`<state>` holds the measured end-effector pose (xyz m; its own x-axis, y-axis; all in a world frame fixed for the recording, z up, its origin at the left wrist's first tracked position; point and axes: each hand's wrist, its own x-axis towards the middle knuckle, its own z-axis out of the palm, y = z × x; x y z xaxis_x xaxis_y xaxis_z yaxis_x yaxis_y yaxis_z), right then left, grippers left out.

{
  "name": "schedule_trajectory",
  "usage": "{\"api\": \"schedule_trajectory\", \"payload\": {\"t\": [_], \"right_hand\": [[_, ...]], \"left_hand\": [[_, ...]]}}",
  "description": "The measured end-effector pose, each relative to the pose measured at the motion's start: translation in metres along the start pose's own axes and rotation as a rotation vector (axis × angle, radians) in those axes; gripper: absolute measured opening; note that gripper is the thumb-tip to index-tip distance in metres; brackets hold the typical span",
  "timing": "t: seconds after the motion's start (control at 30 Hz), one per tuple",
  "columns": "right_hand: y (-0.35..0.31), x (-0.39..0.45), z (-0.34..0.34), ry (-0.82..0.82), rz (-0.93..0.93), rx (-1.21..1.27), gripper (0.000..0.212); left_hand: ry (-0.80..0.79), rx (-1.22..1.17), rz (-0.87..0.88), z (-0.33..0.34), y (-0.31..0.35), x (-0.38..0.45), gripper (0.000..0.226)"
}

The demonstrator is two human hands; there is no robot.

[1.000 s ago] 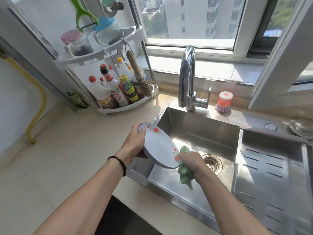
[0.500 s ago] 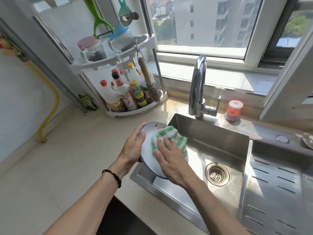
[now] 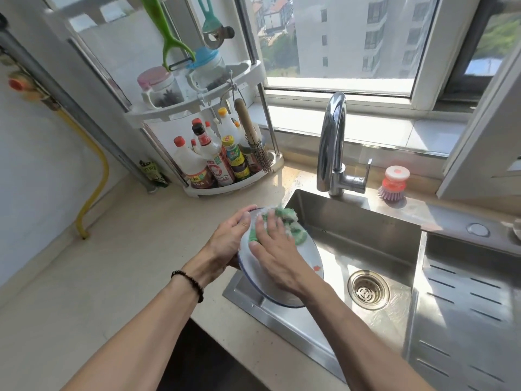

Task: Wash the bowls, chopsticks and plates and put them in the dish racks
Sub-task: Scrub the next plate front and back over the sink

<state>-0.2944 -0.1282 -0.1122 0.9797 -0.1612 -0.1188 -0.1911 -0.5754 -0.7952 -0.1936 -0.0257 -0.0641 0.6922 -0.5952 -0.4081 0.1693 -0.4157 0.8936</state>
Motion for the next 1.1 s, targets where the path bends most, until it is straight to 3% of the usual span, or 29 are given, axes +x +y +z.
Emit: {"api": "schedule_trajectory", "payload": {"t": [0.1,0.23,0.33,0.4,0.53,0.6,0.67,0.83,0.97,1.1], "right_hand": [[-0.001,-0.008,-0.004,-0.062,-0.166,0.010,0.055],[0.004,-0.001,-0.006,0.059,0.045,-0.008,0.057],[-0.014,-0.010,-0.001,-0.023,-0.105,0.167,0.062],[-0.007,-0.014,-0.008,-0.048,-0.162,0.118,0.058],[-0.006,-0.007,-0.012,0.040,-0.046,0.105,0.064],[-0.016,-0.014,-0.008,-0.048,-0.137,0.174,0.072],[-0.013,-0.024,-0.008,-0.116,-0.226,0.153,0.066],[-0.014,-0.011,-0.011,-0.003,-0.033,0.222,0.060],[-0.018,-0.031,-0.008,-0.159,-0.173,0.356,0.071],[-0.018,-0.027,-0.020,-0.167,-0.109,0.333,0.076]], "left_hand": [[-0.014,-0.077,-0.003,-0.003,-0.002,-0.001,0.029],[-0.017,0.004,0.025,0.004,0.002,-0.001,0.033],[0.006,-0.031,0.034,0.004,0.005,0.001,0.027],[-0.012,-0.039,0.037,0.001,0.006,0.000,0.029],[-0.019,-0.025,0.060,0.006,0.011,-0.005,0.033],[0.000,-0.061,0.048,0.004,0.013,-0.006,0.030],[0.001,-0.063,0.037,-0.001,0.013,-0.007,0.029],[0.046,0.089,0.103,0.011,0.019,-0.011,0.032],[0.146,0.091,0.128,0.002,0.023,-0.008,0.033],[0.192,0.178,0.137,0.010,0.020,-0.010,0.030]]}}
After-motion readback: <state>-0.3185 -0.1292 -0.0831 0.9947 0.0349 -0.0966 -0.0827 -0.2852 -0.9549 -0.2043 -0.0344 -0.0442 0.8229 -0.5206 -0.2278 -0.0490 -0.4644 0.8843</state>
